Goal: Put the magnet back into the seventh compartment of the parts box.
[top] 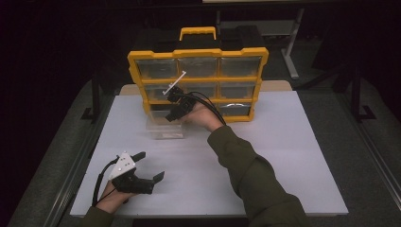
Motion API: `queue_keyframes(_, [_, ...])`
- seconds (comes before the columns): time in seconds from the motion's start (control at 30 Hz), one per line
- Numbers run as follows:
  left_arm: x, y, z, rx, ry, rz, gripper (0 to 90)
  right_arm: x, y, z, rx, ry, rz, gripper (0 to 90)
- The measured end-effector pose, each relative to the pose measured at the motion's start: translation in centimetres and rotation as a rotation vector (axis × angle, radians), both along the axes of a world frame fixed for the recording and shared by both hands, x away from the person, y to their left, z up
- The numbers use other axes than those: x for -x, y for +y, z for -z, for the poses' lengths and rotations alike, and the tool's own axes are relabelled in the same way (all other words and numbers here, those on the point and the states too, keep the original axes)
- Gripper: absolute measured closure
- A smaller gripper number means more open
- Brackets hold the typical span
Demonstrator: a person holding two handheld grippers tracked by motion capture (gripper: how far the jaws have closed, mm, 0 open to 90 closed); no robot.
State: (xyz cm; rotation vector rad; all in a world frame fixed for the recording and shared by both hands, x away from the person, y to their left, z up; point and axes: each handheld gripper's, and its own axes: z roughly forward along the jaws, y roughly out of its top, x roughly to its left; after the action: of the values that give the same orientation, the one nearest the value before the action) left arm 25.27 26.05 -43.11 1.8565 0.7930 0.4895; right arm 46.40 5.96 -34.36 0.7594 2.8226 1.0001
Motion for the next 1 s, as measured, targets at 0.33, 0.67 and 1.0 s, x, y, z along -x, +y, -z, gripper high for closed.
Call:
queue_keyframes(0.33, [0.0, 0.0, 0.0, 0.0, 0.0, 0.001, 0.0, -0.4, 0.0, 0.1, -0.022, -0.018, -0.015, 52.6])
queue_keyframes(0.67, [0.0, 0.0, 0.0, -0.001, -0.001, 0.001, 0.0, 0.0, -0.6, -0.7, -0.031, 0.016, 0.017, 67.4])
queue_keyframes(1.0, [0.0, 0.0, 0.0, 0.005, 0.0, -0.001, 0.0, 0.0, -1.6, -1.4, -0.053, -0.004, -0.024, 88.6])
